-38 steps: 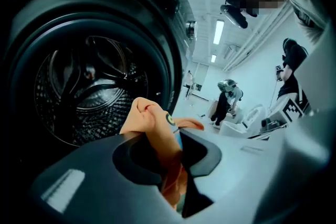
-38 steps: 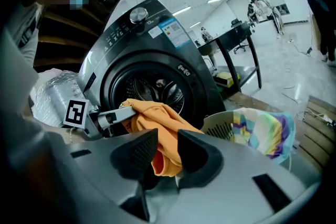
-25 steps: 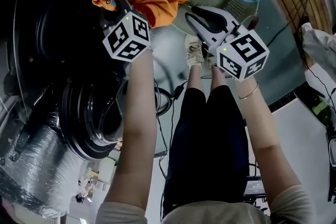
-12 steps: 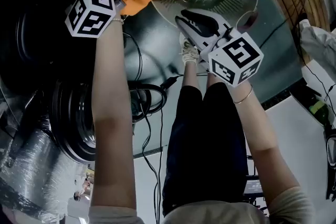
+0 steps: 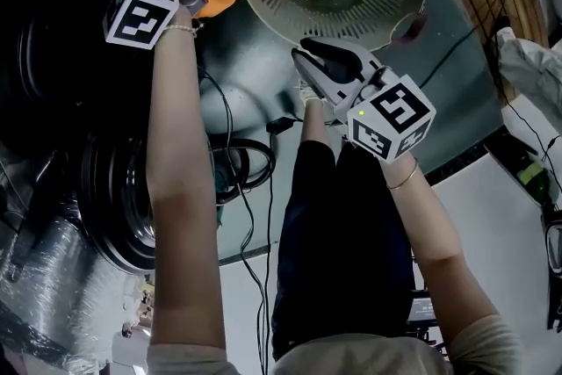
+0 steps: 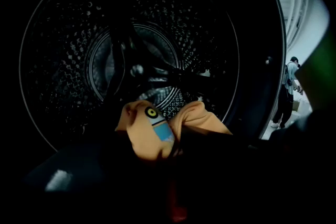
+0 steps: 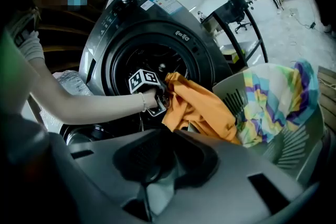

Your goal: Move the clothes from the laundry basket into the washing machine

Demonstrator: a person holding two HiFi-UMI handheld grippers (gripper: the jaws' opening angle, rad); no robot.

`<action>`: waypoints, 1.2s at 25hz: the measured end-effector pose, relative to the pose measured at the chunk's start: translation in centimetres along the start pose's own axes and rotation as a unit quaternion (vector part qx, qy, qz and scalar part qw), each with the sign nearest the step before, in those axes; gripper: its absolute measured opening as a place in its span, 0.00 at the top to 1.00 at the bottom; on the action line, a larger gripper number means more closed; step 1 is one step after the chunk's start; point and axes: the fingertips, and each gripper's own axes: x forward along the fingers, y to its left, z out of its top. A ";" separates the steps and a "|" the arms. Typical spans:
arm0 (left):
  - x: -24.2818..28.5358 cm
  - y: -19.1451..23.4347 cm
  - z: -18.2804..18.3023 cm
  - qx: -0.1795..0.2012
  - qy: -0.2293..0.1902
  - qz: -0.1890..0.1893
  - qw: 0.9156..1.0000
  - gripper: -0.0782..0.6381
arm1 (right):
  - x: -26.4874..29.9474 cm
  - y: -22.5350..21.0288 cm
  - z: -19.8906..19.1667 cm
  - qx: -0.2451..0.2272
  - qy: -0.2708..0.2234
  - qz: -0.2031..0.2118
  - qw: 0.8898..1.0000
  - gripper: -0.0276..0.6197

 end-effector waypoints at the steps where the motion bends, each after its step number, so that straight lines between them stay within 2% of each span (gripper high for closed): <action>1: -0.6 -0.2 0.0 -0.007 0.000 -0.004 1.000 0.61 | -0.1 0.0 0.1 -0.002 0.000 -0.002 1.000 0.84; 4: -3.1 -0.7 0.0 -0.014 -0.003 -0.015 1.000 0.54 | -0.2 0.2 0.6 -0.005 -0.001 0.000 1.000 0.84; 8: -6.6 -1.6 -1.6 -0.028 0.009 -0.018 0.999 0.51 | -0.4 0.2 1.1 -0.001 -0.004 0.002 1.000 0.84; 12: -9.1 -2.4 -5.1 -0.059 0.048 -0.023 0.997 0.45 | -0.3 0.1 1.0 0.003 -0.001 -0.001 1.000 0.84; 15: -10.5 -3.8 -7.8 -0.068 0.080 -0.035 0.994 0.42 | -0.3 -0.3 0.8 0.009 0.000 -0.006 1.000 0.84; 20: -10.5 -6.8 -12.7 -0.063 0.143 -0.065 0.986 0.40 | -0.1 -1.1 0.5 0.017 0.002 -0.009 1.000 0.84; 25: -8.3 -7.4 -14.3 -0.047 0.161 -0.057 0.984 0.40 | 0.2 -1.4 1.0 0.021 -0.008 -0.011 1.000 0.85; 27: -7.9 -7.6 -14.2 -0.033 0.167 -0.055 0.984 0.43 | 0.3 -1.5 1.1 0.021 -0.010 -0.011 1.000 0.86; 28: -7.9 -7.6 -14.1 -0.022 0.168 -0.053 0.984 0.50 | 0.3 -1.5 1.2 0.021 -0.010 -0.012 1.000 0.86; 30: -8.0 -7.4 -13.4 -0.008 0.163 -0.048 0.985 0.73 | 0.4 -1.7 1.2 0.021 -0.011 -0.015 1.000 0.87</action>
